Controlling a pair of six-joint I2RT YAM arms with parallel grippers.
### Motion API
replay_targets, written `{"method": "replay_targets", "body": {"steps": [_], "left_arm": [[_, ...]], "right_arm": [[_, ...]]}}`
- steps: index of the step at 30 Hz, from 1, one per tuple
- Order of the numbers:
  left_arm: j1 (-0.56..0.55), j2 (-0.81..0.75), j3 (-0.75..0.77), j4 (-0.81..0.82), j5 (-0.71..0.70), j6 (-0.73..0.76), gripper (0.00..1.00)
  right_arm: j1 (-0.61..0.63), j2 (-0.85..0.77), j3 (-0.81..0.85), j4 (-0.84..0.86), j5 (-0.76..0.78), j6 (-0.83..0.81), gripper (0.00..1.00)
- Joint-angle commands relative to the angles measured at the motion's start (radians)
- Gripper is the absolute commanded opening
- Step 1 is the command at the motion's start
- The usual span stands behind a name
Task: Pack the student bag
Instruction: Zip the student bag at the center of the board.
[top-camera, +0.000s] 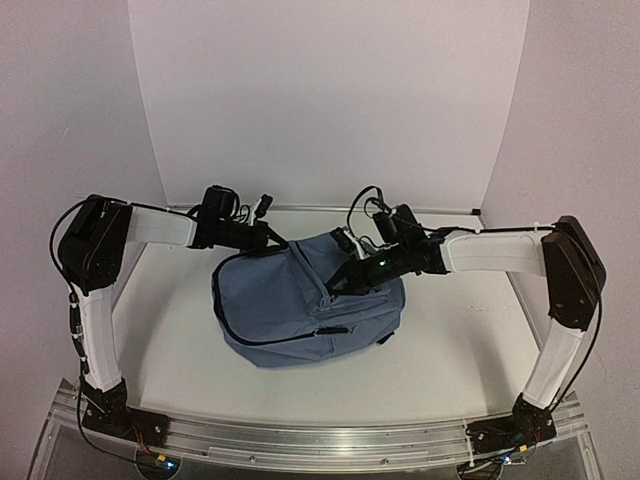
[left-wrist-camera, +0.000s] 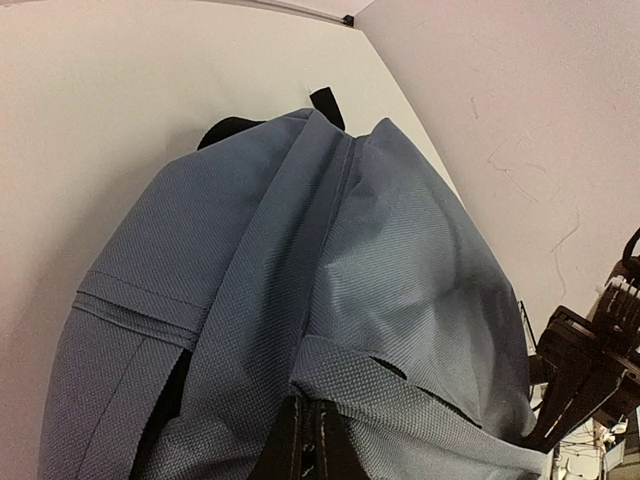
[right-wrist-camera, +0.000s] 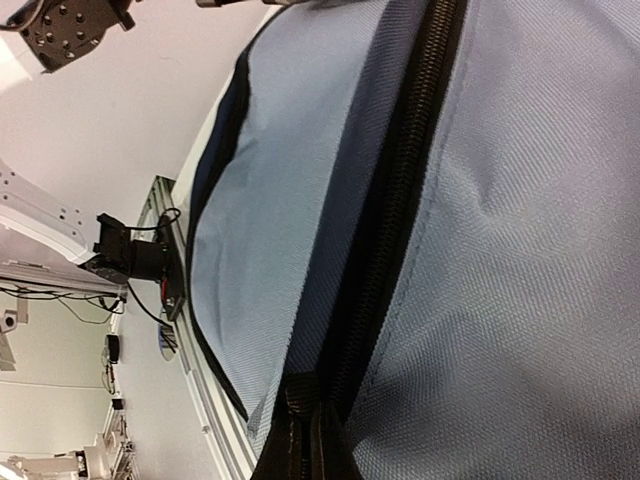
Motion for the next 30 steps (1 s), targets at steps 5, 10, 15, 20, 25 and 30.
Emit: {"method": "replay_targets", "body": {"steps": [5,10,15,20,25,30], "left_arm": [[0.106,-0.061,-0.007,0.044,-0.074,0.015,0.05],[0.099,-0.126,-0.004,-0.028,-0.113,0.068,0.41],[0.083,-0.194,-0.001,-0.101,-0.213,0.116,0.62],[0.065,-0.215,-0.008,-0.118,-0.198,0.095,0.63],[0.021,-0.195,0.023,-0.173,-0.209,0.103,0.72],[-0.032,-0.133,0.093,-0.277,-0.252,0.154,0.85]], "right_arm": [[-0.008,-0.062,0.073,-0.270,0.058,-0.096,0.33],[-0.031,-0.133,0.121,-0.312,0.127,-0.149,0.56],[-0.029,-0.127,0.176,-0.317,0.122,-0.157,0.60],[-0.001,-0.066,0.252,-0.316,0.120,-0.139,0.59],[0.027,0.053,0.345,-0.318,0.129,-0.100,0.58],[0.030,0.143,0.367,-0.318,0.122,-0.080,0.52]]}}
